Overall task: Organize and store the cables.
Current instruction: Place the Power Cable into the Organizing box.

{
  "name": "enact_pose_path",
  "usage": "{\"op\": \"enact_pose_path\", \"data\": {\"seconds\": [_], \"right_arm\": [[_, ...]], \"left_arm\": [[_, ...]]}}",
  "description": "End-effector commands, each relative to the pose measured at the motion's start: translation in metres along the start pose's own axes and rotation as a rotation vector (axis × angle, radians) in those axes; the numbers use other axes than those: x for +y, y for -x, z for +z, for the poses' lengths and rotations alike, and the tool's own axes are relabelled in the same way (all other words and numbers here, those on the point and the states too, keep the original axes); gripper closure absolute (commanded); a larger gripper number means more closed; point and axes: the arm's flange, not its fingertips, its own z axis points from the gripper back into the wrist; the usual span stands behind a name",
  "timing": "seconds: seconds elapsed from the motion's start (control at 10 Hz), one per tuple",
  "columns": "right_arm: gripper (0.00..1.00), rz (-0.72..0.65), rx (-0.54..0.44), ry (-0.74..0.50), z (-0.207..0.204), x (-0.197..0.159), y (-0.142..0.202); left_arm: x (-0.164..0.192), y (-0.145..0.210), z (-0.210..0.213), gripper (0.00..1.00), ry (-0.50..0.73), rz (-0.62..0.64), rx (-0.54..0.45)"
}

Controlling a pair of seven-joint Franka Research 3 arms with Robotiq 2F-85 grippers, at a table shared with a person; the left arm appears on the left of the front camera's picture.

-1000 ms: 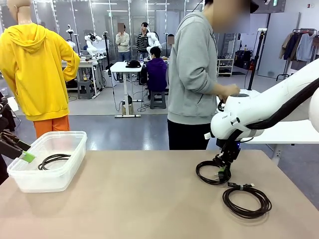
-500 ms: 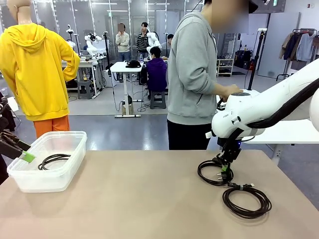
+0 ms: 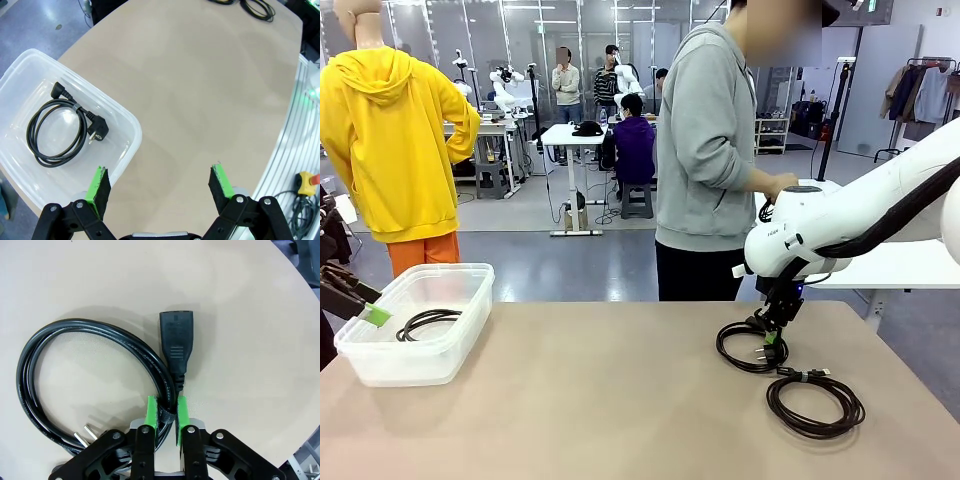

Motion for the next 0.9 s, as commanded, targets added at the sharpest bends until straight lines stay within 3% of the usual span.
{"op": "enact_pose_path", "data": {"seconds": [0.0, 0.1, 0.3, 0.5, 0.8], "right_arm": [[0.83, 0.005, -0.001, 0.001, 0.0, 0.001, -0.001], [0.81, 0.0, 0.0, 0.0, 0.0, 0.0, 0.0], [0.82, -0.092, 0.026, 0.064, 0.062, 0.006, 0.002], [0.82, -0.149, 0.056, 0.084, 0.096, 0.018, -0.002], [0.82, -0.172, 0.066, -0.007, 0.111, 0.034, -0.011]], "left_arm": [[0.001, -0.004, -0.002, 0.0, -0.017, 0.019, -0.008], [0.001, -0.004, -0.002, 0.0, -0.017, 0.019, -0.008], [0.001, -0.004, -0.002, 0.0, -0.017, 0.019, -0.008], [0.001, -0.004, -0.002, 0.0, -0.017, 0.019, -0.008], [0.001, -0.004, -0.002, 0.0, -0.017, 0.019, -0.008]]}}
